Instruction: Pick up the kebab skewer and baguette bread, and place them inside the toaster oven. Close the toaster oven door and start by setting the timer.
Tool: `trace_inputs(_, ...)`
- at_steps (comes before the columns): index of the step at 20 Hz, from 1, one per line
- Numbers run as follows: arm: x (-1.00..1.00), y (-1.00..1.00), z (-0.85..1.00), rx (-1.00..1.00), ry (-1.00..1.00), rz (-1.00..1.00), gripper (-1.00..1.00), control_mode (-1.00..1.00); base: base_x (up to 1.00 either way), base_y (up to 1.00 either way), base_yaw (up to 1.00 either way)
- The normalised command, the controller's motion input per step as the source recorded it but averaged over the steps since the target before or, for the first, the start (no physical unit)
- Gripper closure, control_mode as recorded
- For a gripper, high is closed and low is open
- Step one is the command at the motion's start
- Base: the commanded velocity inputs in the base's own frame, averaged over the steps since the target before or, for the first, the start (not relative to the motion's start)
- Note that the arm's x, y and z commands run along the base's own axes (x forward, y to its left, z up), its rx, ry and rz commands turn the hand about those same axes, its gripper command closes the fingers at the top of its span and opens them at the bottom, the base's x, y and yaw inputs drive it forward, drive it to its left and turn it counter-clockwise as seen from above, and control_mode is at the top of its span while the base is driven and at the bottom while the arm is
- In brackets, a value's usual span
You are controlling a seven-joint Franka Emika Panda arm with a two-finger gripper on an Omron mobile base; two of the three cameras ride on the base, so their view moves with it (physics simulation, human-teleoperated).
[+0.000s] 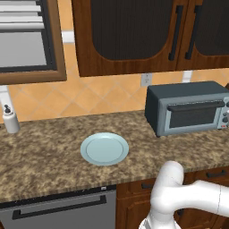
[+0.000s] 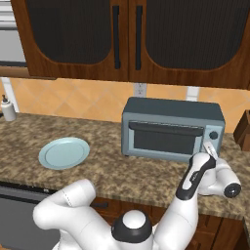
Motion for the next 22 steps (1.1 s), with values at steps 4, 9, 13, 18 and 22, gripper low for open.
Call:
trace_inputs(4,0.29,0.0,-0.12,0.01,0.0,0.0,-1.0,-1.0,0.0,0.0,0.0)
trace_inputs(9,0.17,0.0,-0.12,0.02,0.0,0.0,-1.0,-1.0,0.0,0.0,0.0)
trace_inputs(13,0.23,0.0,-0.09,0.03,-0.01,-0.01,1.0,-1.0,0.0,0.0,0.0)
trace_inputs(18,0.16,0.01,0.0,0.05,-0.02,-0.04,1.0,-1.0,0.0,0.0,0.0)
trace_inputs(22,0.09,0.01,0.0,0.06,-0.01,-0.05,1.0,-1.0,0.0,0.0,0.0)
